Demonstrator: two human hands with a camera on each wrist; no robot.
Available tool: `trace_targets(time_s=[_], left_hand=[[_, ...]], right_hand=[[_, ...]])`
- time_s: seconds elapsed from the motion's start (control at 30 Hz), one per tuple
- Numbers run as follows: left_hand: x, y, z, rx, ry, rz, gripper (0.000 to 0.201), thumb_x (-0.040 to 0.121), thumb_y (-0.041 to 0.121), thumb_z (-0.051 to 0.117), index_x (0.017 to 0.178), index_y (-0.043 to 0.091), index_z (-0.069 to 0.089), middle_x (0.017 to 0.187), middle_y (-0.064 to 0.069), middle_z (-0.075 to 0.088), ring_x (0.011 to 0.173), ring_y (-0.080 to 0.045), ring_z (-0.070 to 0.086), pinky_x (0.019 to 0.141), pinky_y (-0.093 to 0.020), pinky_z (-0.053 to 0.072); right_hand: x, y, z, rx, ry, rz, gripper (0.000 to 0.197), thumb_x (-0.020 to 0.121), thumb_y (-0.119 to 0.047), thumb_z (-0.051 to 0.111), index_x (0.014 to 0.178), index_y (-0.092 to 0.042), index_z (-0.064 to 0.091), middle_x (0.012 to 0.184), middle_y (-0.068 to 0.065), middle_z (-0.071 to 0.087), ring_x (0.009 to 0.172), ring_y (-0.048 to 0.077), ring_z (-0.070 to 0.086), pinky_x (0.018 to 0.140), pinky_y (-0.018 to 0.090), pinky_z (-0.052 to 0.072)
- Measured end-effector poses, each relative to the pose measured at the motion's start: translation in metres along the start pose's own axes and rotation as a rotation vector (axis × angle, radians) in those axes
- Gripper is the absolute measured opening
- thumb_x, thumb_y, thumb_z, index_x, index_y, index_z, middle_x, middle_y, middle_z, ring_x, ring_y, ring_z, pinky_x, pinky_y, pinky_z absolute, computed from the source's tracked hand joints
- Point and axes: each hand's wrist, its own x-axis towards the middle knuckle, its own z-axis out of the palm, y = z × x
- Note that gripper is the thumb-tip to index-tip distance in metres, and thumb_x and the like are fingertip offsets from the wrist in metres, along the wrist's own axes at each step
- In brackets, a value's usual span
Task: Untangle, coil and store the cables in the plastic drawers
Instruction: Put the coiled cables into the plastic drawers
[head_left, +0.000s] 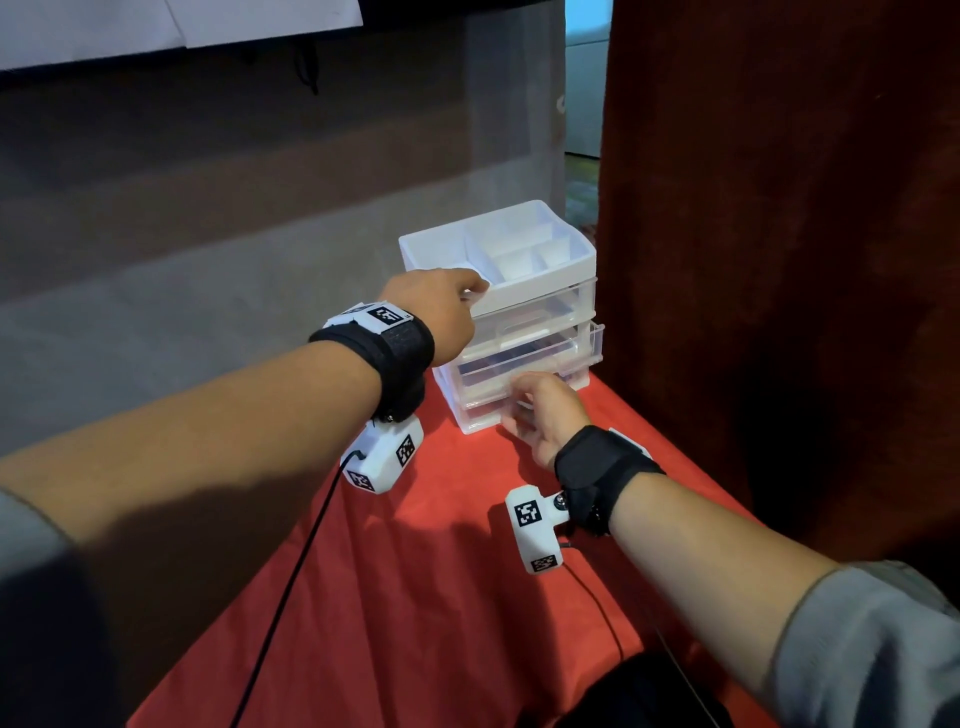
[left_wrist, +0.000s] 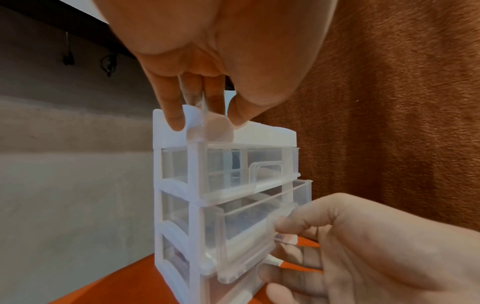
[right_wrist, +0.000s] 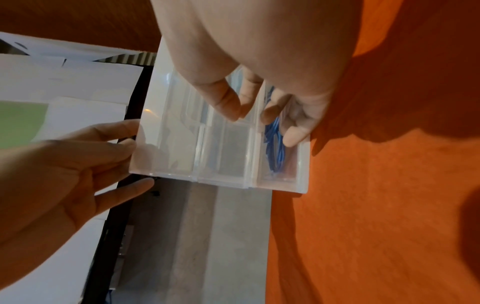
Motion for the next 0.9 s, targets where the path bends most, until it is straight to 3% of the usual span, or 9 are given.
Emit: trace_targets(time_s=[0.17,0.37,0.5,0.53,0.6,0.67,0.77,0.83,0.9], left_hand=[[-0.001,0.002,0.001,0.009,0.01,0.015,0.046,0.095,0.02,0.047,0.135,0.041,0.058,0.135,0.008,0.065,0.12,-0.026,0.06,0.091,-0.025,0.043],[0.001,0.001,0.007,0.009,0.0,0.019,0.043,0.097,0.023,0.046,0.135,0.041,0.057,0.136,0.002,0.062,0.117,-0.03,0.06,0.085,-0.027,0.04],[0.001,-0.003,0.01,-0.018,-0.053,0.018,0.045,0.1,0.024,0.043,0.141,0.039,0.05,0.139,-0.002,0.054,0.123,-0.034,0.055,0.093,-0.031,0.041],[0.001,-0.004,0.01,-0.027,-0.085,0.021,0.046,0.1,0.024,0.044,0.144,0.038,0.047,0.146,-0.004,0.048,0.132,-0.034,0.049,0.1,-0.033,0.039],[-0.003,-0.004,0.009,-0.075,-0.104,0.056,0.056,0.1,0.021,0.048,0.154,0.033,0.037,0.162,-0.007,0.031,0.152,-0.03,0.023,0.119,-0.036,0.026],[-0.013,-0.006,0.001,-0.181,-0.042,0.077,0.064,0.099,0.022,0.054,0.158,0.029,0.029,0.167,-0.01,0.022,0.157,-0.025,0.008,0.125,-0.037,0.015],[-0.042,-0.03,-0.02,-0.299,0.117,0.106,0.05,0.099,0.022,0.057,0.149,0.024,0.048,0.155,-0.007,0.041,0.147,-0.023,0.034,0.116,-0.024,0.023],[-0.078,-0.061,-0.036,-0.311,0.191,0.132,0.037,0.097,0.02,0.061,0.134,0.022,0.063,0.136,-0.004,0.058,0.125,-0.02,0.056,0.105,-0.021,0.035],[-0.129,-0.103,-0.053,-0.31,0.216,0.089,0.026,0.097,0.02,0.062,0.122,0.023,0.07,0.117,0.0,0.065,0.103,-0.014,0.066,0.095,-0.022,0.046]], right_hand=[[-0.024,0.005,-0.011,-0.014,0.022,0.038,0.021,0.088,-0.007,0.054,0.105,-0.016,0.061,0.086,0.002,0.057,0.079,0.017,0.059,0.073,0.034,0.056],[-0.056,0.01,-0.028,-0.021,0.057,0.047,0.018,0.088,-0.003,0.05,0.099,-0.014,0.058,0.088,0.004,0.055,0.081,0.018,0.057,0.076,0.037,0.054],[-0.07,0.012,-0.034,-0.04,0.075,0.05,0.017,0.092,-0.006,0.049,0.105,-0.013,0.056,0.086,0.003,0.055,0.074,0.016,0.056,0.07,0.035,0.054],[-0.072,0.011,-0.034,-0.047,0.078,0.051,0.016,0.093,-0.007,0.049,0.106,-0.013,0.056,0.086,0.003,0.055,0.072,0.015,0.056,0.069,0.035,0.055],[-0.075,0.01,-0.035,-0.053,0.089,0.055,0.015,0.094,-0.008,0.05,0.108,-0.012,0.056,0.085,0.004,0.055,0.069,0.015,0.056,0.065,0.034,0.055],[-0.079,0.01,-0.036,-0.057,0.102,0.069,0.013,0.094,-0.009,0.052,0.105,-0.011,0.058,0.08,0.003,0.055,0.066,0.015,0.056,0.061,0.032,0.054],[-0.088,0.017,-0.033,-0.143,0.064,0.147,0.008,0.091,-0.014,0.052,0.093,-0.012,0.06,0.069,0.002,0.057,0.062,0.016,0.056,0.057,0.028,0.049],[-0.097,0.025,-0.022,-0.265,-0.036,0.208,0.01,0.091,-0.017,0.053,0.087,-0.014,0.062,0.07,0.0,0.06,0.063,0.014,0.057,0.057,0.026,0.045],[-0.107,0.036,-0.005,-0.345,-0.144,0.242,0.013,0.096,-0.02,0.054,0.087,-0.016,0.063,0.07,-0.003,0.063,0.061,0.011,0.056,0.057,0.025,0.041]])
